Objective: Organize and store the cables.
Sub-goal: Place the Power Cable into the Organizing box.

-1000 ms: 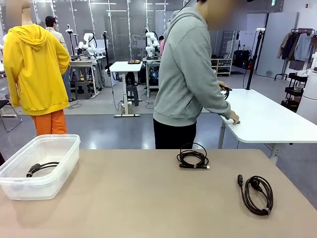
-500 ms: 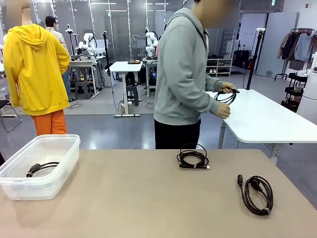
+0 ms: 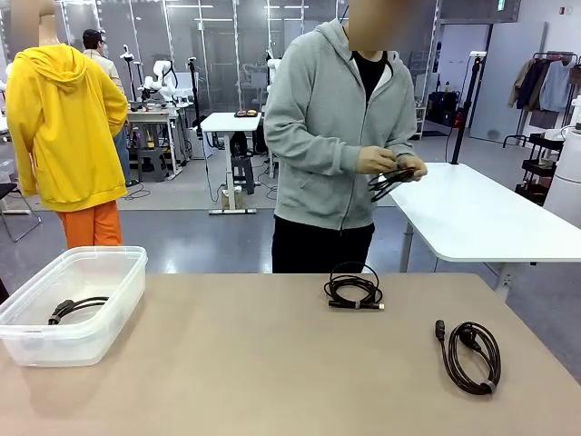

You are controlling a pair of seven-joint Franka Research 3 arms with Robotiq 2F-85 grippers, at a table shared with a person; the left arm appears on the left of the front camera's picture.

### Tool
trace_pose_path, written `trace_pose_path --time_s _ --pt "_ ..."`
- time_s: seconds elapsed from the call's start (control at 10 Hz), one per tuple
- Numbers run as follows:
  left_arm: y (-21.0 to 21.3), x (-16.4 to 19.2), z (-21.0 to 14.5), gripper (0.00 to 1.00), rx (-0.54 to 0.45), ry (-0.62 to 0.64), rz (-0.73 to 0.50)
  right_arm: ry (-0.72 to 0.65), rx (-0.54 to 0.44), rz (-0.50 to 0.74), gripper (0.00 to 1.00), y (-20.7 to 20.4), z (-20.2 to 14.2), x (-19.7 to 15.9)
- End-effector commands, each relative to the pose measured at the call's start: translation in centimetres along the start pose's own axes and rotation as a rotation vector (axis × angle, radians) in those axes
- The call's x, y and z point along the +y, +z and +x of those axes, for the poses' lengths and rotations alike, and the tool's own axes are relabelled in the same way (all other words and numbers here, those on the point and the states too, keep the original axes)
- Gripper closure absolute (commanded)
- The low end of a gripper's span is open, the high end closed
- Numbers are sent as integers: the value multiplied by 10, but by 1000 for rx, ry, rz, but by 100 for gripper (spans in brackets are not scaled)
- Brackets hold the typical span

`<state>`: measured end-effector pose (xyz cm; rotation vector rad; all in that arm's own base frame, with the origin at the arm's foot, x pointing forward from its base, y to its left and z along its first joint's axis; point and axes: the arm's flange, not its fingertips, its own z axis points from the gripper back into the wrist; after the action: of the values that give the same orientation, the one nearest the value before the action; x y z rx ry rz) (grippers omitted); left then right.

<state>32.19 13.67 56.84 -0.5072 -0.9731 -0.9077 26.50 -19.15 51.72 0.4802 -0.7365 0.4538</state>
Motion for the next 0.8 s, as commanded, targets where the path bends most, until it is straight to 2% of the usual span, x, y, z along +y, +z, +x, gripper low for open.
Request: trace_pose_path --time_s 0.0,0.7 --pt "0 2 1 8 -16 -17 -15 17 -7 6 0 2 -1 0" --pt "0 2 1 8 -16 -17 -15 0 0 0 0 0 0 0"
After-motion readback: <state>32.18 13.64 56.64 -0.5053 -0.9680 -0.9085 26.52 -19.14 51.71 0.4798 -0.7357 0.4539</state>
